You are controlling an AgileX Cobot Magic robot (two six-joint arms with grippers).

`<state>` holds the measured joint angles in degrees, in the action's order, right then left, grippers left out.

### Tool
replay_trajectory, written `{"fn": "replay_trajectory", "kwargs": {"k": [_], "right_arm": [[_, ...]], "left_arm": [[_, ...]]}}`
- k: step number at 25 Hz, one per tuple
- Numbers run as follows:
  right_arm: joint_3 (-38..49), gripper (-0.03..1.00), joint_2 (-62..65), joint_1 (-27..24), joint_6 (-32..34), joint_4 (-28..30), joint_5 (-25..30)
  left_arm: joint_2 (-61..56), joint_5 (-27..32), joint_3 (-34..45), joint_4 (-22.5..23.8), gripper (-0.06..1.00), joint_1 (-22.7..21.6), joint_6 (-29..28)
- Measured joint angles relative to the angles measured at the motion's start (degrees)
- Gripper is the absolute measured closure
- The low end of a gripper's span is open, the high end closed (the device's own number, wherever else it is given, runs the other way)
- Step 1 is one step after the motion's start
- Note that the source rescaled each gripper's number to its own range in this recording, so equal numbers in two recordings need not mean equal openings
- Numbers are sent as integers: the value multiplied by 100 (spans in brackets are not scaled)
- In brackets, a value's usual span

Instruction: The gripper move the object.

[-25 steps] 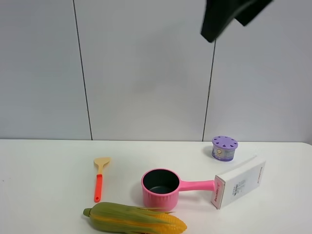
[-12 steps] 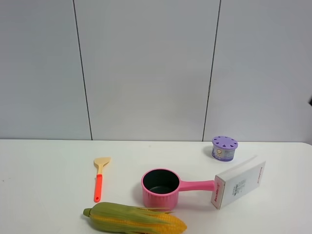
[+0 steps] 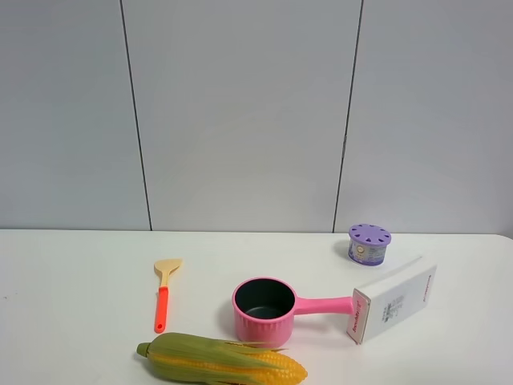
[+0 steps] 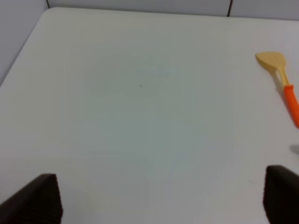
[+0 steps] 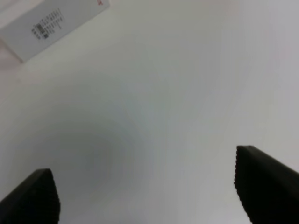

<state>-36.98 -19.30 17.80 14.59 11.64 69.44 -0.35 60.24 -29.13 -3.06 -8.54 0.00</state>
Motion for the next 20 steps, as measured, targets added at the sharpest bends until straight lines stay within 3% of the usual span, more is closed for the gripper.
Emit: {"fn": "replay_trajectory", "kwargs": {"k": [7,13,17,20], "right_arm": [[475,26,1418,-945,-67,-299,18],[663,26,1946,-1814,-813,-854,-377],[848,26,1946,-1982,-1506,-1085,-773],[881,26,1946,-1982,-1655,-1164,-815]], "left_arm": [[0,0,0,0,-6,0,0],[0,0,0,0,-6,0,0],[0,0,0,0,-6,0,0],[0,0,0,0,-6,0,0]]}}
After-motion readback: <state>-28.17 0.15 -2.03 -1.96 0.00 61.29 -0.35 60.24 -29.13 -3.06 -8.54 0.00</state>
